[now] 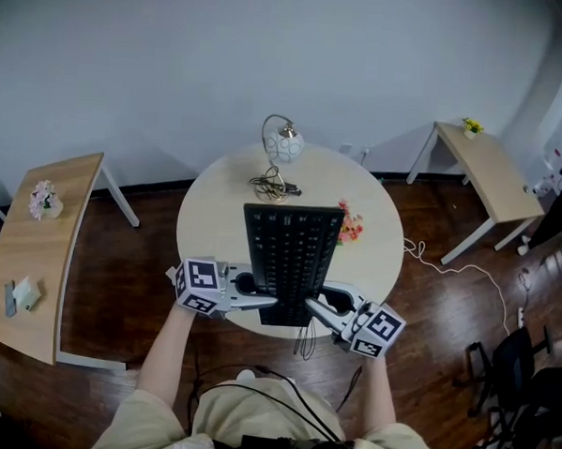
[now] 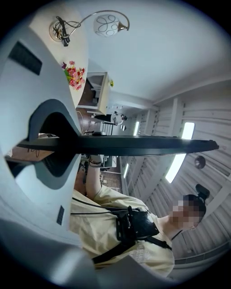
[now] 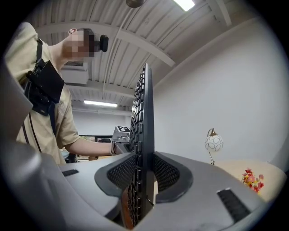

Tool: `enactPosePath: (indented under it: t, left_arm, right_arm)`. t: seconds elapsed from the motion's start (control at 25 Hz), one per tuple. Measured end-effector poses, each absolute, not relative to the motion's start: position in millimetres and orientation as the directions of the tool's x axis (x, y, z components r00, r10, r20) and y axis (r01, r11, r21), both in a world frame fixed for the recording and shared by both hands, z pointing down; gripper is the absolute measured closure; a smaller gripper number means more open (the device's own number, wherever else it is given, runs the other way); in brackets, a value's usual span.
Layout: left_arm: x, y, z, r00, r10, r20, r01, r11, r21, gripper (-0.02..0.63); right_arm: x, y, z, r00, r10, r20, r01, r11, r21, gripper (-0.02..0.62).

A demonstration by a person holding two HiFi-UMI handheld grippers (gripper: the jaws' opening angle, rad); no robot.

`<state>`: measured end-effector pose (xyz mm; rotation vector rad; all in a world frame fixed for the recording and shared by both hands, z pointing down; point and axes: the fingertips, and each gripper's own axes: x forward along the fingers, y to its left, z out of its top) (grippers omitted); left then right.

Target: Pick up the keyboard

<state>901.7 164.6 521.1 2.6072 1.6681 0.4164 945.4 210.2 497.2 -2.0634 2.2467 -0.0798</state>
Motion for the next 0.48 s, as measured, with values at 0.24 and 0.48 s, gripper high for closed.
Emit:
enactPosePath:
  t: [0.24, 0.48]
  left_arm:
    - [899.9, 165.5, 523.1, 0.389, 0.898, 0.205, 0.895, -0.421, 0.149, 0.552]
    - [901.2, 168.9, 518.6, 0.409, 0.895, 0.178, 0.892, -0.433, 0.129, 0.552]
  right_arm:
    - [943.7, 210.9, 497.5, -0.077, -0.997, -0.028, -0.994, 0.079, -0.080, 0.460]
    - [945.5, 215.2, 492.1, -0.067, -0.997, -0.043, -0.995, 0.070, -0.071, 0.460]
